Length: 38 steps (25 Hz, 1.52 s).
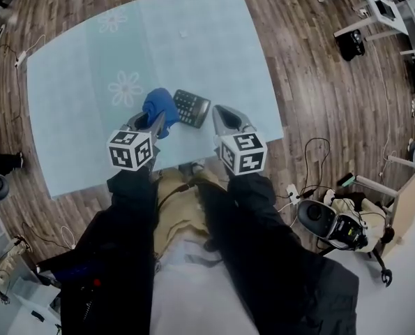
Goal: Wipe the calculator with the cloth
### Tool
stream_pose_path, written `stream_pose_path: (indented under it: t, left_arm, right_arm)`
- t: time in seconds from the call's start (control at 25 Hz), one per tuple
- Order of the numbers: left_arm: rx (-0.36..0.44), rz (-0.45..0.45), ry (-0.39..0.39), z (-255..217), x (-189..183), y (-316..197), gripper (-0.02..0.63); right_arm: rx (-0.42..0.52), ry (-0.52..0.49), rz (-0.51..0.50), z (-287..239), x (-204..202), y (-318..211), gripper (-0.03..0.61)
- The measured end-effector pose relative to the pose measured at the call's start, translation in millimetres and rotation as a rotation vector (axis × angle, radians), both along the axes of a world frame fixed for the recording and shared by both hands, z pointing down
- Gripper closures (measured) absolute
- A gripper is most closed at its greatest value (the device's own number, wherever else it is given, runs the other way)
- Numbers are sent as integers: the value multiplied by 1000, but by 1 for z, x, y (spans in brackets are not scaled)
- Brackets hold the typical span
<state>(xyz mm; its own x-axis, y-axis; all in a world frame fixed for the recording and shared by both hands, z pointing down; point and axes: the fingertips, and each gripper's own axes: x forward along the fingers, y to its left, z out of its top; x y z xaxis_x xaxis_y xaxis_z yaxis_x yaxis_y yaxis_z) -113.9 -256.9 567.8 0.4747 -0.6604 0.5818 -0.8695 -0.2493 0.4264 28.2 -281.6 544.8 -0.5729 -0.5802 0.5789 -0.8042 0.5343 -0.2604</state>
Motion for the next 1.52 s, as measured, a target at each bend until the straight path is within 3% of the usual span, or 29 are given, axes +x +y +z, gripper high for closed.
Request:
stream_pose_path:
  t: [0.16,0.36,0.6,0.76,1.16,1.52]
  left_arm:
    - [-63,38,-20,22,3,5,552]
    - [-127,102,-150,40,3,16,552]
    - [-177,176,-240,76,-5,-21,552]
    - [-219,259,-279,104,16,-26,552]
    - [-295,380,-218,135,84,4,552]
    - [-316,424,-10,126,130,5,552]
  right_arm:
    - [-64,31,-10,26,-9,6,577]
    - [-95,35,-1,27,-5,21,578]
    - [-148,86,34,57,0,-5,578]
    - [-199,133,36,84,5,-9,577]
    - [-217,107,129,75,35,23,577]
    - [-227,96,180,77,52,20,577]
